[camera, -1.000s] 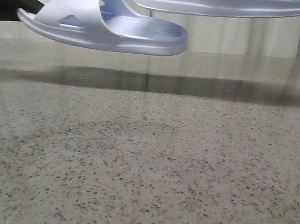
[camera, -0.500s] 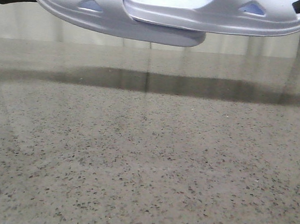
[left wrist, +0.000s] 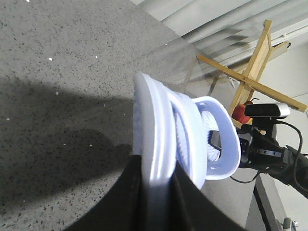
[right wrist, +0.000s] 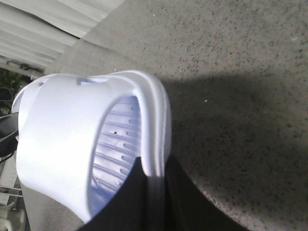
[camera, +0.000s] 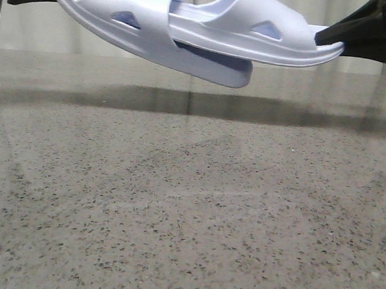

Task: Insert blue slippers together front up
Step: 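Bring the right gripper's slipper over the left gripper's slipper, nesting them, then lower the nested slippers onto the table and open both grippers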

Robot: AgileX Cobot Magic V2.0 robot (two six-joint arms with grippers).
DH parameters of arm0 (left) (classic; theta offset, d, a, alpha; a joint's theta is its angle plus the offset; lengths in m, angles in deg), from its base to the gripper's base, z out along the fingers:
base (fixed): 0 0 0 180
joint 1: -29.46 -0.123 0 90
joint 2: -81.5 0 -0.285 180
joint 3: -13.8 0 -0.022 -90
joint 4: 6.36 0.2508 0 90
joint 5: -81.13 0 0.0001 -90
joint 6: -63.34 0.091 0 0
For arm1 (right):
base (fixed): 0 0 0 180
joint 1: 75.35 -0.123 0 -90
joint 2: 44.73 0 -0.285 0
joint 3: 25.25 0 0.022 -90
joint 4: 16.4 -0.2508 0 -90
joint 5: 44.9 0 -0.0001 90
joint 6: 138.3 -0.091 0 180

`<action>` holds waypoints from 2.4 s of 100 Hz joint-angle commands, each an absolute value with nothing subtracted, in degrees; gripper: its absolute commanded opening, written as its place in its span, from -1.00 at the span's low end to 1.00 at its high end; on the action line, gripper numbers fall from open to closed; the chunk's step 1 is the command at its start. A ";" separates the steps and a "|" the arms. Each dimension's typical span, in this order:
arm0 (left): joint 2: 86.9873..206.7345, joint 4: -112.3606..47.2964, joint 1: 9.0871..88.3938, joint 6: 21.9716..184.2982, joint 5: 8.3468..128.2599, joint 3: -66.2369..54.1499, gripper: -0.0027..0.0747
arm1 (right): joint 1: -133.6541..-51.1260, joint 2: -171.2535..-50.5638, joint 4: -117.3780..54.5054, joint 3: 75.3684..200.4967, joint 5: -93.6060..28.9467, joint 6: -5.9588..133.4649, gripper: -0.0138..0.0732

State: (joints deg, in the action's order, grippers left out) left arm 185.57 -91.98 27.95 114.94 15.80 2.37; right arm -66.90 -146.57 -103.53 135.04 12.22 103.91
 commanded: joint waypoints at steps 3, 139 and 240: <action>182.60 -98.15 29.21 114.36 8.55 3.88 -0.89 | -70.20 -146.07 -106.30 138.96 18.34 105.70 -0.93; 181.41 -88.49 23.16 113.36 12.67 3.88 -0.89 | -54.25 -141.67 -97.47 143.70 30.15 100.02 -0.26; 187.57 -72.59 23.02 119.90 17.74 6.33 0.15 | -54.36 -141.09 -95.19 143.70 30.15 98.90 -0.26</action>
State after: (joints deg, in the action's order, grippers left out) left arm 190.09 -69.72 23.96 119.52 21.89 3.34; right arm -54.67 -143.70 -92.33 142.04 23.06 98.70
